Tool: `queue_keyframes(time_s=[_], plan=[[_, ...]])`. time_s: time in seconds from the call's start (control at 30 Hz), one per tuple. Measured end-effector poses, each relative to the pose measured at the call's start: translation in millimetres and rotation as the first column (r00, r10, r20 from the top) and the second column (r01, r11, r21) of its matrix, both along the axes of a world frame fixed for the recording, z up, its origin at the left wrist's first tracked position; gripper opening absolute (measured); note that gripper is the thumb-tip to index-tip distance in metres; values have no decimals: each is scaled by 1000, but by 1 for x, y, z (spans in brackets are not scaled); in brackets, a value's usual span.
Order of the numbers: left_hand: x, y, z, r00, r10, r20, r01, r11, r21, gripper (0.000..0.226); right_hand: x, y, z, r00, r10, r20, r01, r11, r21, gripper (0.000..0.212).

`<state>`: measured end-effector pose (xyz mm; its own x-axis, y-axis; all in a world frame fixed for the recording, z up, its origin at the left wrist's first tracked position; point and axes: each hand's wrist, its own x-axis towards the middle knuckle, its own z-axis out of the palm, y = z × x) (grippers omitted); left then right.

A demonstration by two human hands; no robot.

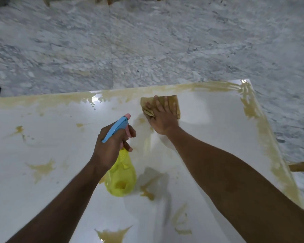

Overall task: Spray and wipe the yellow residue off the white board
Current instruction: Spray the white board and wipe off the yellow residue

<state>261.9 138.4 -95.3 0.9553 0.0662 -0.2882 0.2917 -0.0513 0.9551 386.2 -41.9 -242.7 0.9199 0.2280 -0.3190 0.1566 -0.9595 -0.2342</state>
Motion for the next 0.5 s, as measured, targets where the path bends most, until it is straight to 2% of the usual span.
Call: queue_keyframes(time_s=[0.2, 0.3, 0.5], plan=[[-22, -4, -2, 999, -39, -17, 39, 999, 12, 58, -63, -8, 2, 986, 95, 133, -98, 995, 16, 76], [-37, -1, 1, 998, -54, -29, 55, 998, 12, 58, -92, -7, 6, 988, 112, 104, -112, 994, 0, 76], [-83, 13, 7, 992, -127, -13, 127, 989, 72, 50, -156, -14, -3, 987, 123, 105, -121, 992, -25, 63]])
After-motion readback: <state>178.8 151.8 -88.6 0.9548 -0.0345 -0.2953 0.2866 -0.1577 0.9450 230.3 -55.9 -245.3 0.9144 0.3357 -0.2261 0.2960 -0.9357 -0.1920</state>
